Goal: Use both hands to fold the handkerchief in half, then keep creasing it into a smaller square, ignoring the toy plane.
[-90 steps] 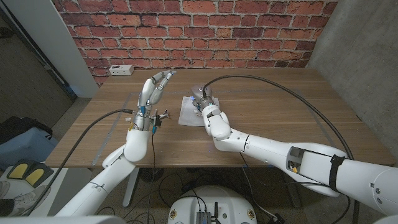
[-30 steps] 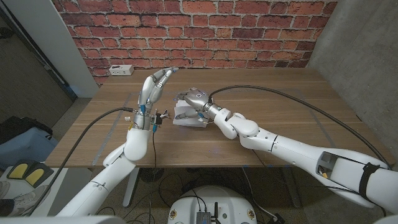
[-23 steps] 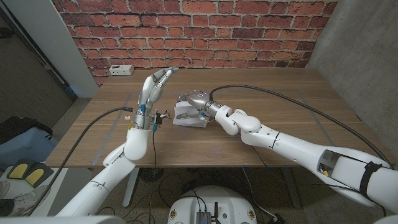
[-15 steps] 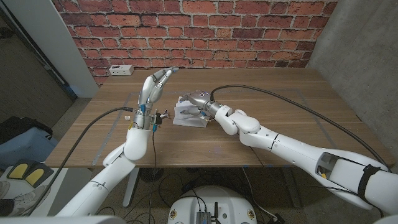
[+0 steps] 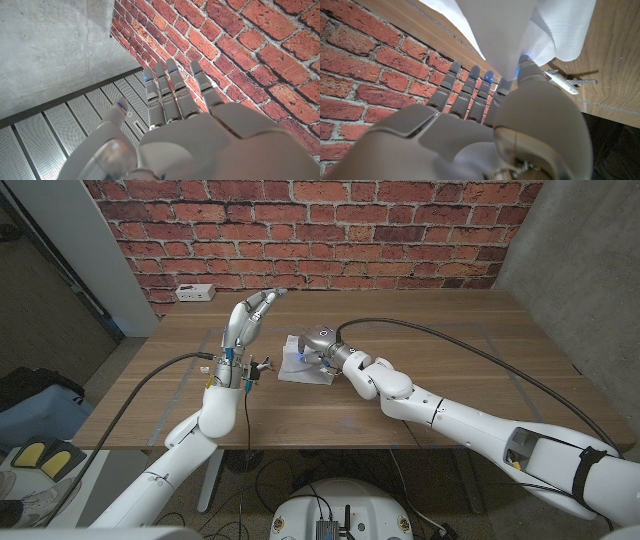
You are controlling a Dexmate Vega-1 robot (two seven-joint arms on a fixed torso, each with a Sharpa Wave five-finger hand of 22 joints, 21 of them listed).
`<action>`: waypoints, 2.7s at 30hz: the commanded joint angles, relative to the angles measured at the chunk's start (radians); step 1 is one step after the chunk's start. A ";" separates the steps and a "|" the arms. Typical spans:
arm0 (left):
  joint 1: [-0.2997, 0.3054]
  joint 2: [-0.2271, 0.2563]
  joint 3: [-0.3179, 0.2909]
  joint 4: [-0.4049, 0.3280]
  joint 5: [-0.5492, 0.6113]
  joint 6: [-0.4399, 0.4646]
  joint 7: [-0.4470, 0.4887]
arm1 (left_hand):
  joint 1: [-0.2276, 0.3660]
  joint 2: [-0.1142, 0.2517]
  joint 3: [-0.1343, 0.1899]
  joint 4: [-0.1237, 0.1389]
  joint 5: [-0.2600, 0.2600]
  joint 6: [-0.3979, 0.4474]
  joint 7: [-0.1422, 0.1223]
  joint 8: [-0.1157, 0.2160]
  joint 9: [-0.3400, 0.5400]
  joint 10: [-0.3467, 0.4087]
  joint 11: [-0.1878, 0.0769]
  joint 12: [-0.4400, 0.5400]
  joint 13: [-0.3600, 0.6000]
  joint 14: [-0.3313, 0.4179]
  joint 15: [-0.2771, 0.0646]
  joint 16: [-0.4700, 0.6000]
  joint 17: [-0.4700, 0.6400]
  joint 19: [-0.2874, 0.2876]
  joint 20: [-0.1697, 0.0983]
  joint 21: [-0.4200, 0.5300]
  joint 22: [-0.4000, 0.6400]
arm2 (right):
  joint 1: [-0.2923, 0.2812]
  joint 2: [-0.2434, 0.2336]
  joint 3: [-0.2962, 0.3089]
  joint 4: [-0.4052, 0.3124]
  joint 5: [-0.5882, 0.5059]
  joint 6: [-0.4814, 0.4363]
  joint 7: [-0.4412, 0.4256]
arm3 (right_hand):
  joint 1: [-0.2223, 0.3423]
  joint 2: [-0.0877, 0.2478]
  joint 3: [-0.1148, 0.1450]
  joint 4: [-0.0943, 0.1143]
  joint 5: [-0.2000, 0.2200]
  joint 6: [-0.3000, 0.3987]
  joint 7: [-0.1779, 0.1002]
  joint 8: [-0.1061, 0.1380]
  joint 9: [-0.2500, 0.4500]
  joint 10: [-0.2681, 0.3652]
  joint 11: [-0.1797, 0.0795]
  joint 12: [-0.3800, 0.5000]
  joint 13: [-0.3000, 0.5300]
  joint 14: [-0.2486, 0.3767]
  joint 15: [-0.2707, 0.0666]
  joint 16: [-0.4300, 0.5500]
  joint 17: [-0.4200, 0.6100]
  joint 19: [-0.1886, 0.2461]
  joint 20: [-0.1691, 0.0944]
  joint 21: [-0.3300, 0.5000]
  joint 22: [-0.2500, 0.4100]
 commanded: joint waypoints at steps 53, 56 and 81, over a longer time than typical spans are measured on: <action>-0.002 0.015 0.005 -0.035 -0.004 0.029 -0.022 | -0.020 0.004 0.019 -0.015 -0.001 -0.006 0.017 -0.004 0.012 -0.014 0.026 -0.014 0.016 -0.009 -0.016 0.005 0.010 0.002 -0.008 0.011 0.000 | -0.210 -0.218 0.250 -0.266 0.322 0.120 0.164 | -0.523 -0.100 -0.183 0.265 -0.044 -0.461 -0.025 -0.168 0.007 -0.204 0.116 -0.103 0.008 -0.037 -0.018 -0.010 0.054 0.044 0.067 -0.054 0.016; 0.004 0.021 0.006 -0.047 -0.019 0.043 -0.039 | -0.019 0.005 0.021 -0.016 -0.001 -0.010 0.020 -0.005 0.013 -0.017 0.030 -0.015 0.017 -0.011 -0.009 0.005 0.010 0.000 -0.006 0.011 0.000 | -0.223 -0.218 0.269 -0.269 0.353 0.132 0.134 | -0.529 -0.097 -0.184 0.268 -0.044 -0.480 -0.018 -0.168 0.007 -0.215 0.120 -0.103 0.007 -0.052 -0.016 -0.015 0.052 0.037 0.067 -0.058 0.016; -0.003 0.070 0.033 -0.083 -0.208 0.141 -0.207 | -0.026 0.001 0.026 -0.028 -0.004 -0.145 -0.009 -0.063 0.010 -0.148 0.061 -0.063 0.027 -0.116 0.039 -0.036 0.008 -0.050 0.022 -0.003 -0.004 | -0.283 -0.181 0.391 -0.211 0.623 0.230 -0.060 | -0.455 -0.006 -0.121 0.231 -0.045 -0.483 0.033 -0.147 0.004 -0.206 0.149 -0.085 -0.004 -0.081 -0.002 -0.024 0.026 0.018 0.064 -0.071 0.016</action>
